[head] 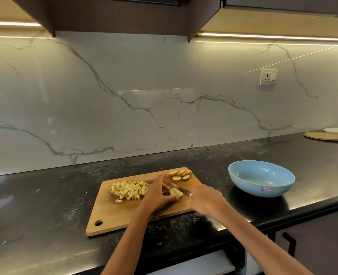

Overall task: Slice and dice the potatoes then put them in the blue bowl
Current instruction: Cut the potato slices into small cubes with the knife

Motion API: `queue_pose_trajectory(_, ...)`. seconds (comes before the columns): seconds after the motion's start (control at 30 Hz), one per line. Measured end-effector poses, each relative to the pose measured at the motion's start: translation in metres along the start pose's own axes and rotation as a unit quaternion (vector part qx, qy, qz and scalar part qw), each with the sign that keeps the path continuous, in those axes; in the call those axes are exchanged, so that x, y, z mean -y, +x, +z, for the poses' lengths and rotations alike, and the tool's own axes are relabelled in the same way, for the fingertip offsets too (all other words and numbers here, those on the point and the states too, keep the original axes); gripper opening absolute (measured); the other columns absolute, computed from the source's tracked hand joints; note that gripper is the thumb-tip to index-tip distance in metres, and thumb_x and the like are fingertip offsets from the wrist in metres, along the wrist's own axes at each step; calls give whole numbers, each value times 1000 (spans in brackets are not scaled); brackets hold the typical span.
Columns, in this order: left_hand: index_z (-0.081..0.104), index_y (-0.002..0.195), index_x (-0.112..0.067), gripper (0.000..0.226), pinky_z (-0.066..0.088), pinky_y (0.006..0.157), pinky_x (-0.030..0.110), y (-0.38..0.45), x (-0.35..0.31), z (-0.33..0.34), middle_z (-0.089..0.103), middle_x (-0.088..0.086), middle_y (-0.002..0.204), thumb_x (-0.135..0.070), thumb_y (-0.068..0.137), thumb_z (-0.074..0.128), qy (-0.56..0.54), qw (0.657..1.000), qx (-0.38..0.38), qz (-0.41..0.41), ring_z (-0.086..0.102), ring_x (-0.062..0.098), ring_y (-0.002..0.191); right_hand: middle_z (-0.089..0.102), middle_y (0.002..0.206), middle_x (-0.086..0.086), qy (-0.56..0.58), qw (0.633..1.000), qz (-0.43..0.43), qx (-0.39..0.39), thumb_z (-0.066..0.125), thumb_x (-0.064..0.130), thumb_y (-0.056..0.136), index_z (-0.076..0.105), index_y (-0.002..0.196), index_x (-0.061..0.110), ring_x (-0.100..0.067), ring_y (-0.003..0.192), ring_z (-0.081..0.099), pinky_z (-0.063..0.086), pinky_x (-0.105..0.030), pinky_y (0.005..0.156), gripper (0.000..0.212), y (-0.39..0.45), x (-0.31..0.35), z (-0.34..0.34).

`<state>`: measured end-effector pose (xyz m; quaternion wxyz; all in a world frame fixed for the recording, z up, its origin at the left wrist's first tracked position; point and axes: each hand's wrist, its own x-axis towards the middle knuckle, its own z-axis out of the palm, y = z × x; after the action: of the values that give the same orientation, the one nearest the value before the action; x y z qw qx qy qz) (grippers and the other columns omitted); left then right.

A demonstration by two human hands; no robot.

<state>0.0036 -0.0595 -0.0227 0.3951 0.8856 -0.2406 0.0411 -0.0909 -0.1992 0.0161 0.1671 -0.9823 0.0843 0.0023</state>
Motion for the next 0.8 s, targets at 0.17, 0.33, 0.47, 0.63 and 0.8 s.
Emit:
queue_pose_trajectory(0.17,26,143,-18,87,43,84,17,0,-2,0,55,-3,102,-30,73,77,0,1000,-8,0,53,8,93,61,113,-10,-32,999,-13,2,38,20,97,57,113,7,-25,102,58,43,-34,84,28,-2,6,-2)
queue_pose_trajectory(0.33,28,141,-19,86,45,85,19,0,-2,-1,56,-4,100,-30,72,78,0,1000,-7,-5,54,8,92,60,116,-11,-48,999,-19,2,39,19,96,57,114,6,-26,105,57,42,-33,84,29,-1,8,-4)
queue_pose_trajectory(0.47,28,141,-20,85,44,80,16,1,-3,-1,56,-2,101,-28,73,78,-4,1000,-6,-9,53,7,90,60,115,-11,-42,999,-15,7,39,21,97,57,114,6,-26,105,57,41,-33,83,29,-1,10,-4)
queue_pose_trajectory(0.63,29,141,-20,85,45,83,19,2,-3,-1,58,-1,102,-28,72,78,-1,1000,-6,-6,53,8,90,60,115,-11,-43,999,-13,6,38,22,97,57,115,6,-27,105,57,42,-34,84,30,-1,11,-5)
queue_pose_trajectory(0.8,30,141,-20,84,46,86,21,2,-1,-1,57,-3,99,-29,72,78,2,1000,-4,-7,54,9,92,60,111,-10,-40,999,-9,13,40,22,96,58,111,7,-27,102,58,41,-33,79,28,1,12,-3)
